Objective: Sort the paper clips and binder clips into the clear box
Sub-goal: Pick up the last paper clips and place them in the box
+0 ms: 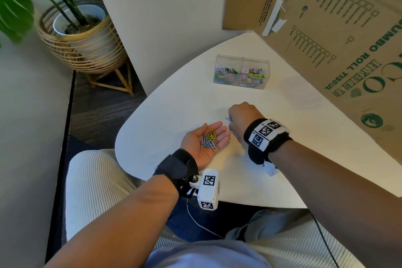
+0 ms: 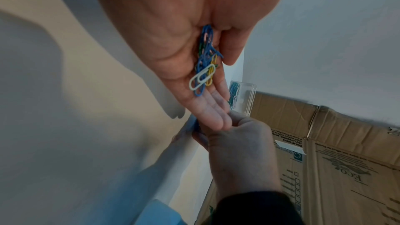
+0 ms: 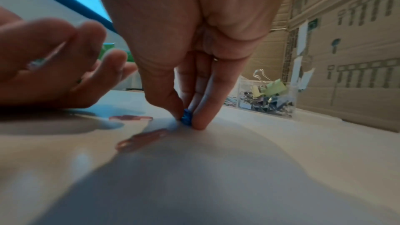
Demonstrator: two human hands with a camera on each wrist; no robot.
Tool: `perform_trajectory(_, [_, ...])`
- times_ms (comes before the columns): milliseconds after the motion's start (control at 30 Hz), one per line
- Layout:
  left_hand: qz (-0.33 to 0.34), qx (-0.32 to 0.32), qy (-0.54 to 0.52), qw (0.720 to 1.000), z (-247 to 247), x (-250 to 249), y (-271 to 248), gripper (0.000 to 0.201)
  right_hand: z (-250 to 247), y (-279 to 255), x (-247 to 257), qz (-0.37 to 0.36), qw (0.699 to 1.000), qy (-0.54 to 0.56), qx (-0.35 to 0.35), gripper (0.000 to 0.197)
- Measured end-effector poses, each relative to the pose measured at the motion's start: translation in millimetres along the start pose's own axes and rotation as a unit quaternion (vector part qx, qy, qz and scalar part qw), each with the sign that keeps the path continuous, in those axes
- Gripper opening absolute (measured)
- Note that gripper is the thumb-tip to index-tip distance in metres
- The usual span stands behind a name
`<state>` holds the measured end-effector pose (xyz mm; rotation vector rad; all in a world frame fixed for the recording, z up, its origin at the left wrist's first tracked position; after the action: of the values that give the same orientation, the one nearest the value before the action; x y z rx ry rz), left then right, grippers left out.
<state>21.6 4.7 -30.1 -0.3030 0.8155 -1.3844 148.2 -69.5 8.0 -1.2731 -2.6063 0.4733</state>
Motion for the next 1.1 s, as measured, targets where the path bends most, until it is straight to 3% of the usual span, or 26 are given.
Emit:
perform_trajectory(133, [0.0,0.002,0.005,1.0,0,1,-2,0.04,-1,-1,4,-0.008,1.0,-0.027,-0.013,0.013])
perform_trajectory(267, [0.0,0.004,0.015,1.0,0,1,-3,0.04,-2,0,-3,0.025,0.999,0.018,-0.016,0.016])
perform_trajectory(367, [-0.002,0.007,0.009,1.0,0,1,-6,0.04,-3,-1,-18,0.069,0.989,0.129,-0.035,0.013])
perform_trajectory(433, [-0.006,0.008,0.002,1.0,1,2,-6,0.04,-4,-9,-25,0.078,0.963,0.244,-0.085,0.012])
perform_trajectory(533, [-0.01,0.003,-0.021,1.0,7,3,-3,0.04,-9,-34,-13,-0.002,0.928,0.348,-0.13,0.011])
perform_trajectory(667, [-0.014,0.0,-0.071,0.997,11,3,-2,0.034,-7,-55,6,-0.084,0.946,0.312,-0.028,0.019])
perform_trajectory(833, [0.003,-0.01,-0.097,0.995,10,-13,-5,0.04,-20,-51,-21,-0.025,0.944,0.3,-0.138,0.022])
perform_trajectory(900, [0.012,-0.013,-0.096,0.995,6,-19,-6,0.039,-14,-42,-34,0.01,0.969,0.234,-0.075,0.032])
perform_trajectory(1000, [0.018,-0.024,-0.092,0.995,0,-22,-5,0.039,2,-32,-39,0.024,0.99,0.128,0.058,0.075])
perform_trajectory(1033, [0.018,-0.024,-0.089,0.996,0,-22,-5,0.039,4,-29,-36,0.023,0.992,0.105,0.07,0.08])
perform_trajectory(1100, [0.016,-0.024,-0.086,0.996,1,-20,-6,0.04,9,-20,-29,0.016,0.996,0.071,0.054,0.065])
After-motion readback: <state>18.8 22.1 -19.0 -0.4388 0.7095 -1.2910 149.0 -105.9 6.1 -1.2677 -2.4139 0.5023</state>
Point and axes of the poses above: each hand's wrist, its own y-axis towards the middle knuckle, its own z-axis out of the palm, x = y × z, the point moved 1 cm from there along y, towards the middle knuckle, and after that the axes turned 5 degrees about z, right-handed, at the moved point
